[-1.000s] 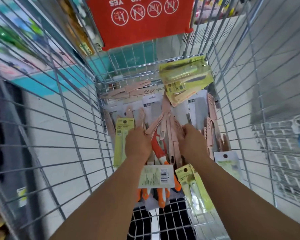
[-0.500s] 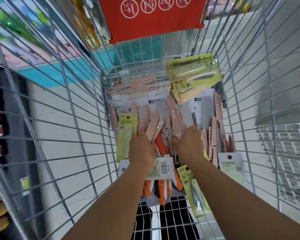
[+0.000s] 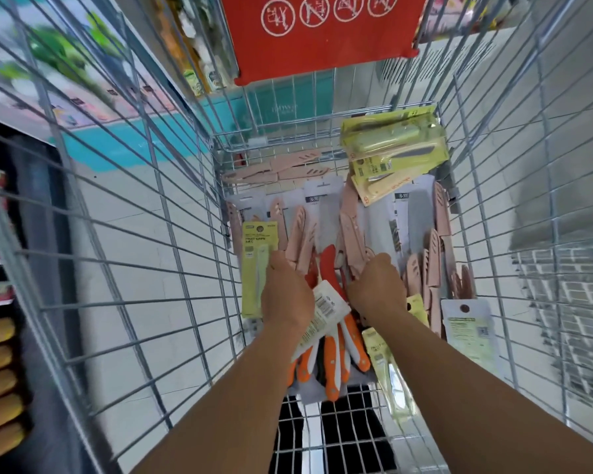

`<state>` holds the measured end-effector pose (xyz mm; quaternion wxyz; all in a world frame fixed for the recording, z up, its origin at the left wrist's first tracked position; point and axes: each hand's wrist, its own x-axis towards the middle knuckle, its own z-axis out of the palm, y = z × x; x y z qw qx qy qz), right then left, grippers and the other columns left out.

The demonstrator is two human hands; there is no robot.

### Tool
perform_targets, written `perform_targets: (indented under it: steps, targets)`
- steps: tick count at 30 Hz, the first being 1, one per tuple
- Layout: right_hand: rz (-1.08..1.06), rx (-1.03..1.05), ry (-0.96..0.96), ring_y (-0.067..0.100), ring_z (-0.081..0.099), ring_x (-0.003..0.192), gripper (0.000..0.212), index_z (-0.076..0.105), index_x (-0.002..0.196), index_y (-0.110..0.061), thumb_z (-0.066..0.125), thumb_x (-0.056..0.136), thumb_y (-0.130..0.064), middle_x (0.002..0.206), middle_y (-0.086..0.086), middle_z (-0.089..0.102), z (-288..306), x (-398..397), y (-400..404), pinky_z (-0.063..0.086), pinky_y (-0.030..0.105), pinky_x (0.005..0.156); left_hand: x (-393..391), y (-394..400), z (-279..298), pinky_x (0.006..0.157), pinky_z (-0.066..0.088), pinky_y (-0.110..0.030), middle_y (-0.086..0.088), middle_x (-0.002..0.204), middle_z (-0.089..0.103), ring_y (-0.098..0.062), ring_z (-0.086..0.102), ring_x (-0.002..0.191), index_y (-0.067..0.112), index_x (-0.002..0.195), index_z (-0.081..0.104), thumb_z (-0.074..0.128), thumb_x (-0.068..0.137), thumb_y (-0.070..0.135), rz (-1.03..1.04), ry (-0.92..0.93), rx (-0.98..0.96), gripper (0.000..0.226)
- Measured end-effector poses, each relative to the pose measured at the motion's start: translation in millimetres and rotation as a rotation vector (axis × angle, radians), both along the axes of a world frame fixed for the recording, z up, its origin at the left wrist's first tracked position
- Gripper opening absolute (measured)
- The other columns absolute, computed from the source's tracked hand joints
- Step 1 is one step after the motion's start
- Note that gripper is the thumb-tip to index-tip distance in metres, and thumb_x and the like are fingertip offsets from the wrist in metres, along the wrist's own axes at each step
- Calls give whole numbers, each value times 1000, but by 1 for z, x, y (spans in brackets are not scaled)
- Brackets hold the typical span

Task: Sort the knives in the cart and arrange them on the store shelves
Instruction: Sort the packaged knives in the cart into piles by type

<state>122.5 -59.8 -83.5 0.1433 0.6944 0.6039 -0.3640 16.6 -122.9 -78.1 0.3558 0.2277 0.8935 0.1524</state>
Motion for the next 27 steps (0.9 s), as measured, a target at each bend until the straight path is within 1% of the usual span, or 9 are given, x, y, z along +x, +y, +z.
perform_targets:
  steps: [4,7,11,14,16,18,21,24,27]
  targets:
    - [-18,37,74,30,57,83,12,53,96,-6,51,93,-18,95,11,61,8,6,3,39,29,66,1,1,3,74,50,-34,-7,106,57,-23,60,92,13,123,40,43,97,13,66,-50,90,26]
    - [-30,59,133,25,50,78,23,48,87,-12,44,98,-32,91,12,61,15,8,4,36,27,67,1,3,6,69,45,-23,-5,109,60,-16,56,87,12,136,35,40,98,8,120,-80,90,39]
    - [-28,-29,112,29,57,90,24,54,105,-2,45,97,-24,100,12,62,12,7,5,40,30,74,2,5,13,84,48,-33,-13,123,59,-25,60,102,10,145,26,38,99,6,154,-128,52,48]
    - [-78,-67,108,34,58,100,23,48,112,0,44,96,-17,101,15,58,12,3,5,38,30,74,3,6,15,69,45,-26,-10,118,61,-13,54,79,13,146,25,38,99,7,171,-141,56,48]
    - [-114,-63,113,31,56,92,20,44,113,-1,43,96,-11,93,10,51,15,0,3,38,30,71,2,6,15,66,43,-23,-9,117,61,-13,56,78,13,146,24,37,100,8,190,-140,71,48]
    - [-139,-36,138,25,50,80,13,41,109,-3,40,97,-7,86,7,48,15,1,0,34,26,59,2,5,15,71,44,-27,-11,117,61,-21,60,89,13,145,25,36,100,9,211,-134,88,47]
    - [-172,8,189,19,45,65,6,34,98,-8,36,100,-13,72,1,42,19,5,-3,26,25,47,2,6,15,74,48,-33,-11,112,62,-22,60,88,11,141,29,39,98,7,195,-150,124,45]
    - [-177,40,258,24,53,69,29,45,100,-3,46,97,-32,80,7,55,23,7,-5,35,30,56,4,10,14,88,51,-46,-11,116,59,-28,60,101,10,132,36,44,95,7,170,-176,144,38]
    - [-210,-44,311,29,63,75,36,57,97,-5,61,85,-39,85,13,65,23,6,-5,51,37,63,5,13,13,82,51,-42,-9,111,59,-28,59,97,11,121,45,47,93,8,139,-177,127,28]
